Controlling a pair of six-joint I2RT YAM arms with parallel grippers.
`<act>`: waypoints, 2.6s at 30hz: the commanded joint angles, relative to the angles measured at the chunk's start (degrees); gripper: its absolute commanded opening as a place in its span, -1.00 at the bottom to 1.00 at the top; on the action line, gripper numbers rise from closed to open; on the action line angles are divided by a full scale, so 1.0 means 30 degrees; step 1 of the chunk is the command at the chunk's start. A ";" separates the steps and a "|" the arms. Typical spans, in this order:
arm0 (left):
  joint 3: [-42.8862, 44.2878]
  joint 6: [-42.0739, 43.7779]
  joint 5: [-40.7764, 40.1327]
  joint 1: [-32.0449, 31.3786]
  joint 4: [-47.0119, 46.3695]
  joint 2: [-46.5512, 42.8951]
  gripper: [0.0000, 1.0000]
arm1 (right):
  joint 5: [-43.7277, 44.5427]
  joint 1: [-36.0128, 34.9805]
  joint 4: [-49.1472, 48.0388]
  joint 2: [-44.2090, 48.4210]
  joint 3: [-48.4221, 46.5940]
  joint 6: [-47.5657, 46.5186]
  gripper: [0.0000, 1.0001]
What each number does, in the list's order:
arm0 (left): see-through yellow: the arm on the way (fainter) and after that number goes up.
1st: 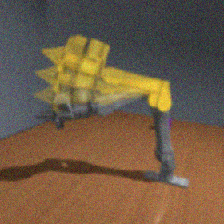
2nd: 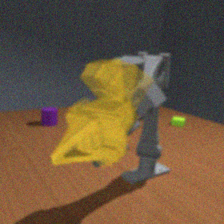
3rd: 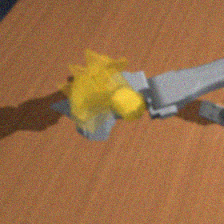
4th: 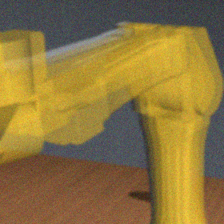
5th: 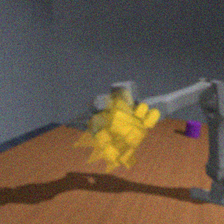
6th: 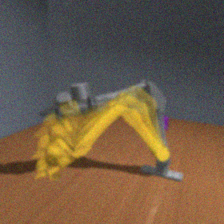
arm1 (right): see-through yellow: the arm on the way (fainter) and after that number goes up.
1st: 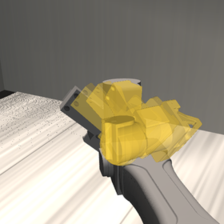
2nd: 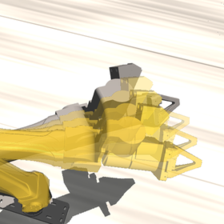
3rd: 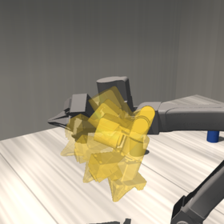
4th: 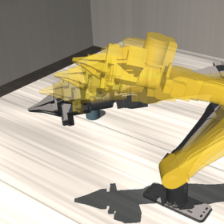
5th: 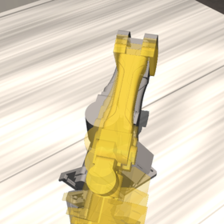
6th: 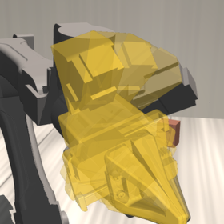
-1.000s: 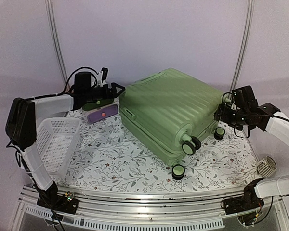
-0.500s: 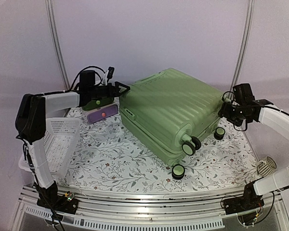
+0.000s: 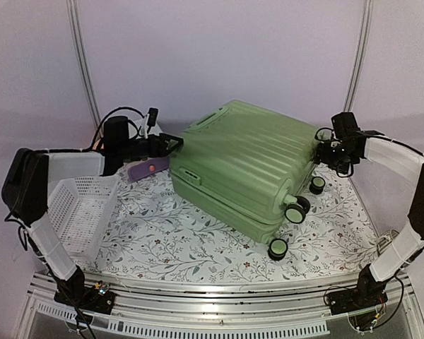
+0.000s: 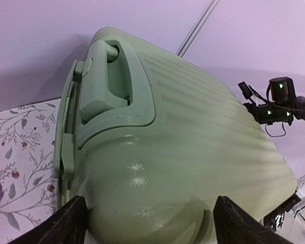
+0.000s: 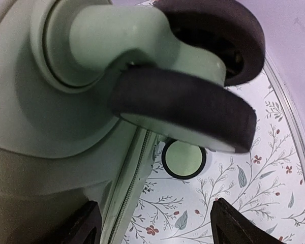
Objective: Open, take out, and arrange the luggage
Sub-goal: Adjust the luggage at the center of the board, then open the luggage at the center of the board.
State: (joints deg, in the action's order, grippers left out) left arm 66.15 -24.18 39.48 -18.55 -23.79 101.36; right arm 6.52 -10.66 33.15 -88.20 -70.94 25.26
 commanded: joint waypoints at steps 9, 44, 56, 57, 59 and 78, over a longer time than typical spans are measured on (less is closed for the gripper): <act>-0.5614 -0.0196 -0.0687 -0.4834 0.1900 -0.6576 0.74 | -0.3077 -0.0408 -0.1241 -0.5195 -0.6903 -0.2710 0.62; -0.9970 -0.3524 -1.4213 -0.6192 0.6834 -1.4470 0.87 | 0.1518 -0.0374 0.0695 1.3300 0.7890 0.2998 0.98; -1.3668 -0.5908 -1.1271 -0.6293 0.0840 -1.3484 0.83 | 0.5020 -0.0381 0.0742 1.4260 1.0945 0.6375 0.98; -1.3824 -0.6000 -1.1219 -0.6313 0.0687 -1.3382 0.83 | 0.5309 -0.0375 0.0870 1.4252 1.0976 0.6786 0.98; -1.4095 -0.6106 -1.1114 -0.6335 0.0472 -1.3245 0.83 | 0.5571 -0.0374 0.0975 1.4254 1.1082 0.7005 0.98; -1.4547 -0.5942 -1.0791 -0.7418 -0.4707 -0.9145 0.84 | -0.6754 -0.0376 -1.5674 1.6294 1.9768 0.3228 0.70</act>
State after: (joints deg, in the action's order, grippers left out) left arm 21.02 -44.38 7.42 -40.25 -33.15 73.97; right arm -5.06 -11.84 6.48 -41.23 -15.73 36.77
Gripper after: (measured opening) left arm 0.922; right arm 0.884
